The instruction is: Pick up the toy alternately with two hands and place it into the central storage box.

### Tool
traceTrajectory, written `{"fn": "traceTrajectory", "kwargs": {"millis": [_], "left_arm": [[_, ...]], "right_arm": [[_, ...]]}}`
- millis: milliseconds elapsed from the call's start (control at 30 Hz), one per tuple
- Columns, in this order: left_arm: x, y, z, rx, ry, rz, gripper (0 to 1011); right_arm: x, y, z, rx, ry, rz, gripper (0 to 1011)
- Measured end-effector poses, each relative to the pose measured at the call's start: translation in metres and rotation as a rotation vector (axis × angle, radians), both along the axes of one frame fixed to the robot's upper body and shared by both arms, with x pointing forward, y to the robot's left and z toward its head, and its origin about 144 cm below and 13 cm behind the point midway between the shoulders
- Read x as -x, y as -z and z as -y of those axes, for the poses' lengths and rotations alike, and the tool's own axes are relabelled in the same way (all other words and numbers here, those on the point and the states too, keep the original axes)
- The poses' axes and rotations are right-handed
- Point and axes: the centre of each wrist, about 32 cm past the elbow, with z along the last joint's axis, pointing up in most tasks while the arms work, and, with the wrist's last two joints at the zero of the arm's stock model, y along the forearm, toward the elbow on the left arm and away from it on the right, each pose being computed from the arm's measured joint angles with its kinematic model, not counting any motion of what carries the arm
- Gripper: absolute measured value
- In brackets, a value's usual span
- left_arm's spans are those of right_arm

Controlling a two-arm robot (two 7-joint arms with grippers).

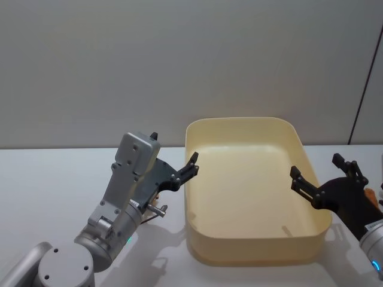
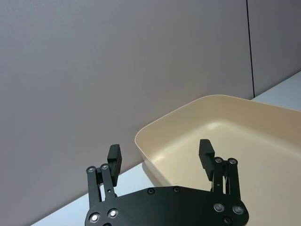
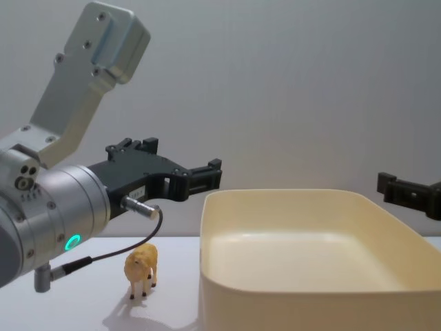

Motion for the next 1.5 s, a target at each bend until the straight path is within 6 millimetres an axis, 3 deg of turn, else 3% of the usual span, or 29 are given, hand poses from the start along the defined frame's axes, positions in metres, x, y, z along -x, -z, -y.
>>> {"fn": "traceTrajectory", "kwargs": {"millis": [1500], "left_arm": [[0.0, 0.0, 0.0, 0.0, 0.0, 0.0, 1002]], "right_arm": [[0.0043, 0.001, 0.002, 0.004, 0.013, -0.004, 1001]]}}
